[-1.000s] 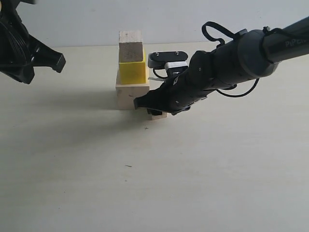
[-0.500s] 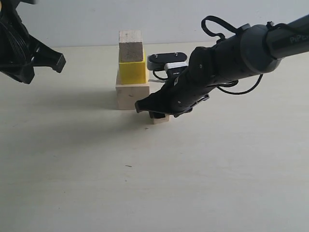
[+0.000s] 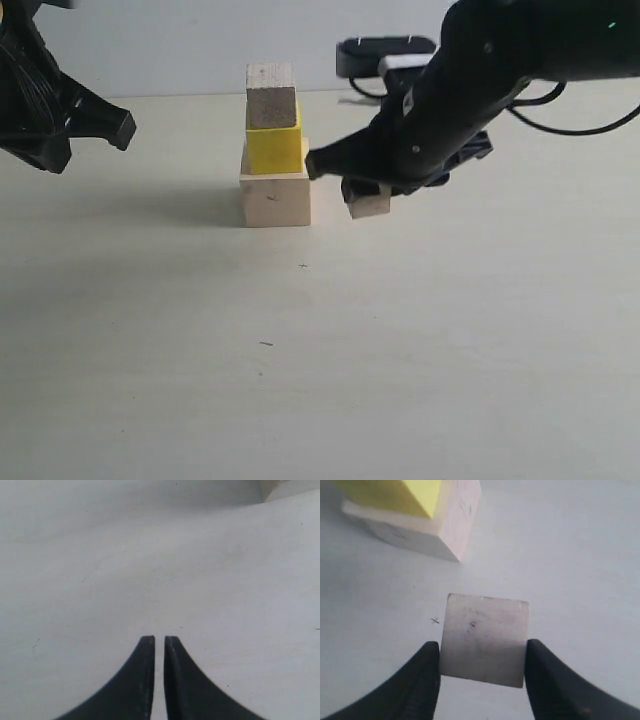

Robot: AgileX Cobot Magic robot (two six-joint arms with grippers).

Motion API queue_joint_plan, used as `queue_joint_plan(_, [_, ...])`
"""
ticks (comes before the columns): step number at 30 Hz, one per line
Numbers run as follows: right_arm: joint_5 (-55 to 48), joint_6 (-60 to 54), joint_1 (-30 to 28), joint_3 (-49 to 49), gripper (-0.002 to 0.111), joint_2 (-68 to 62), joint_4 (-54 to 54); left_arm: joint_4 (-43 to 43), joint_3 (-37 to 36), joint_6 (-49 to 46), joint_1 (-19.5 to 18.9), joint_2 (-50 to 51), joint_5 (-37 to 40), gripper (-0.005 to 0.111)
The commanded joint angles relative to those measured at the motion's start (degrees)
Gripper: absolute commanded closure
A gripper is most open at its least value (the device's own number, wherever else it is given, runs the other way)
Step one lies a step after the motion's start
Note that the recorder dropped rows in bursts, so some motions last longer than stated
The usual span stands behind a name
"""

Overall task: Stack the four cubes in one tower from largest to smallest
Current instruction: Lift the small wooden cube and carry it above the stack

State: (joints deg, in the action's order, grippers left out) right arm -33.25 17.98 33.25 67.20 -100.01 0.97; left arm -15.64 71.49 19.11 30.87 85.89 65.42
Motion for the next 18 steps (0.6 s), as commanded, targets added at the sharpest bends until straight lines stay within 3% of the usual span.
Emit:
queue_joint_plan(1, [-5.1,6.4,0.1,3.9,0.108,6.2,-0.6,0.1,-0.2,0.5,-0.1,-0.6,-0.5,0.097])
queue_joint_plan(9, [-15.6,6.6,0.1,22.5,0.108,5.0,2.9,0.1,-0.2,0.5,-0.1,-0.6,-0.5,0.097])
queue_joint_plan(18, [-27.8,4.1,0.3,42.8,0.108,-7.2,7.4,0.1,-0.2,0.5,-0.1,-0.6,0.4,0.097])
